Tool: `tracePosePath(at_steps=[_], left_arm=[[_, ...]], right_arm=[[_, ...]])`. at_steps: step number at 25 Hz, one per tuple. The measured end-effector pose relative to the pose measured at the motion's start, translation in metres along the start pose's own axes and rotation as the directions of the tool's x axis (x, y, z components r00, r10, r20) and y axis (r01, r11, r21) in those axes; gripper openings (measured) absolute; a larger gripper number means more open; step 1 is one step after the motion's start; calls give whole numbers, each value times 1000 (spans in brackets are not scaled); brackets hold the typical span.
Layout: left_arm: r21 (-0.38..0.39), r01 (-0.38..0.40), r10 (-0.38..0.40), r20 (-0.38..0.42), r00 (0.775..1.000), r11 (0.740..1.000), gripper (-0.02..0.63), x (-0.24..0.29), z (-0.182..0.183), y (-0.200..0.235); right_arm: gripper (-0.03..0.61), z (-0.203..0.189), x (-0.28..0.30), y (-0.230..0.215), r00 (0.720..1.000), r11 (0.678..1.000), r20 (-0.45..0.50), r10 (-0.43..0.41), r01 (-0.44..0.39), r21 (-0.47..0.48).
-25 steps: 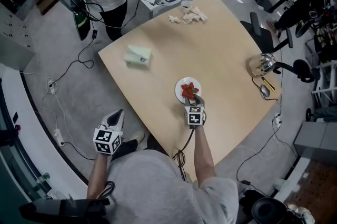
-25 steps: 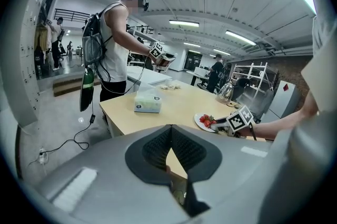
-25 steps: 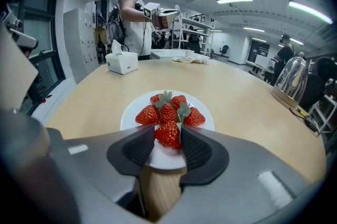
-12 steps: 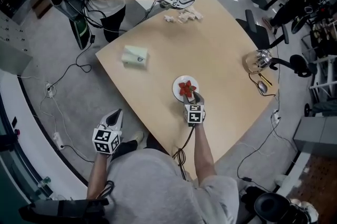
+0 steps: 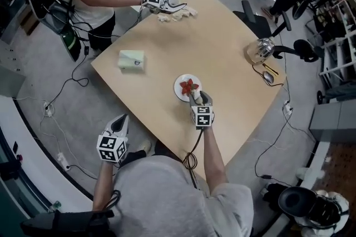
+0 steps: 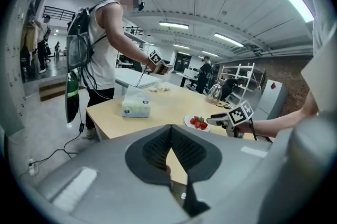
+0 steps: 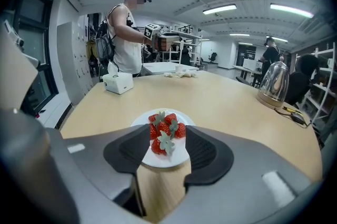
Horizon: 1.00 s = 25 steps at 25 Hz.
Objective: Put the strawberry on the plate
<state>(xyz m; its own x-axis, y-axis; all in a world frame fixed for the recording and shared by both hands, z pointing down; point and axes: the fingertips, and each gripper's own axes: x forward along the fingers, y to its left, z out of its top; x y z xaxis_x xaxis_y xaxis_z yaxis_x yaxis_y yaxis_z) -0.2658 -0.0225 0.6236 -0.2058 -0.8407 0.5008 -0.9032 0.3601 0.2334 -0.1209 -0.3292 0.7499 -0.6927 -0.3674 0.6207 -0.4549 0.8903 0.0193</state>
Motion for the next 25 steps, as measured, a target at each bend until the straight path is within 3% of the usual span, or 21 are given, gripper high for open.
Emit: tracePosePath(at_steps=[13,17,25], left_arm=[[84,161,-163,15,987,983,20,18,12,-35],[114,213,-216,16,976,970,20,23,16,-49],[174,321,-325,-3,946,931,20,32,17,-84]], right_arm=[[112,5,-87,-24,986,983,88,-139,127,131],[57,5,-120,-32,972,971,123,-198,177,162],[18,-6,-187,-36,931,930,188,-314,261,260]])
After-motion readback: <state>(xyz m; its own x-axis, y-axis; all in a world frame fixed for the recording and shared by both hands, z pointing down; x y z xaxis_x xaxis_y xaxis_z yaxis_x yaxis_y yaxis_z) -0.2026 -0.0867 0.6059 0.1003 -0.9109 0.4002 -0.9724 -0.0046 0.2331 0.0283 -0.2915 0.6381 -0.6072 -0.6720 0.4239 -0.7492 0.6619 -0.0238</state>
